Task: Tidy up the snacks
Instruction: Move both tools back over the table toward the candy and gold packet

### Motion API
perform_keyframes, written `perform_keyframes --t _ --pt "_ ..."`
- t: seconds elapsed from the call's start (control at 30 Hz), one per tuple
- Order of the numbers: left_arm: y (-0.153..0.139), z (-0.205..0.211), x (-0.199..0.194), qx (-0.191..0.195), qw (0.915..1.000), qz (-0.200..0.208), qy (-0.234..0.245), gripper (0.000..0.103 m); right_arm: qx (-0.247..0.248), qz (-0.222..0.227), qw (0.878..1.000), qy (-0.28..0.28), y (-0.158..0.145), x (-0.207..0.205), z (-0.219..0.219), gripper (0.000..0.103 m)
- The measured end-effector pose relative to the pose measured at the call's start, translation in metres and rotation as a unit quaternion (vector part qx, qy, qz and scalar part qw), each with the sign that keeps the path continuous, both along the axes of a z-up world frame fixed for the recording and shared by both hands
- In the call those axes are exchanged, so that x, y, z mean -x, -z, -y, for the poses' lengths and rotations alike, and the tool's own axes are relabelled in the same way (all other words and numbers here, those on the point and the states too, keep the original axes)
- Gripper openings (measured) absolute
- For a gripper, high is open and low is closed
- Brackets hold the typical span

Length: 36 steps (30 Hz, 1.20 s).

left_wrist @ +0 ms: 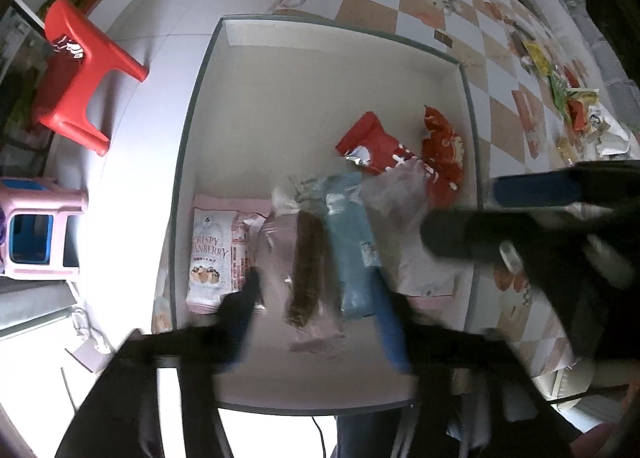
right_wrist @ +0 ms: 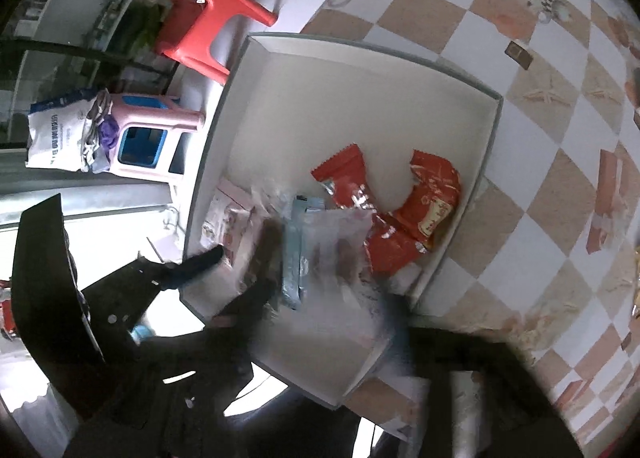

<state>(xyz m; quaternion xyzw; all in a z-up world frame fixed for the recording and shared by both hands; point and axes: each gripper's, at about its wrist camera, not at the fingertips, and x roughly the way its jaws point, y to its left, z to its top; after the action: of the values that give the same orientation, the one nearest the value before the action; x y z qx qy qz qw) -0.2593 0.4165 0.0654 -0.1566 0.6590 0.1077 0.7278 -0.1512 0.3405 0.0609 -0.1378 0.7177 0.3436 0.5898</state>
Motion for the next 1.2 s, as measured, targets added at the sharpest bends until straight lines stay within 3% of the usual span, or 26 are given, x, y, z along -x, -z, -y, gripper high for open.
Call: perform_keyframes --t 0.1,0.17,0.33,0.7,1.2 --pt "0.000 0.000 -0.003 -0.008 1.0000 -0.002 0.002 0.079 0.009 -0.001 1.000 0.015 0.003 -0.004 0.014 0.096" --pt "0.000 0.002 -0.006 -0.009 0.9999 -0.005 0.006 0.079 0.027 -0.005 0.999 0.029 0.010 -0.006 0.029 0.103" --pt "-0.003 0.015 -0.015 -0.004 0.9996 -0.005 0.029 0.079 0.059 -0.001 0.995 0.082 0.020 -0.012 0.090 0.103" --pt "-0.011 0.079 -0.040 0.001 0.9923 0.000 0.124 0.079 0.113 0.001 0.963 0.244 0.031 -0.014 0.245 0.103" --pt "-0.008 0.148 -0.055 -0.009 0.9807 -0.021 0.194 0.079 0.134 -0.014 0.935 0.327 0.042 0.011 0.364 0.103"
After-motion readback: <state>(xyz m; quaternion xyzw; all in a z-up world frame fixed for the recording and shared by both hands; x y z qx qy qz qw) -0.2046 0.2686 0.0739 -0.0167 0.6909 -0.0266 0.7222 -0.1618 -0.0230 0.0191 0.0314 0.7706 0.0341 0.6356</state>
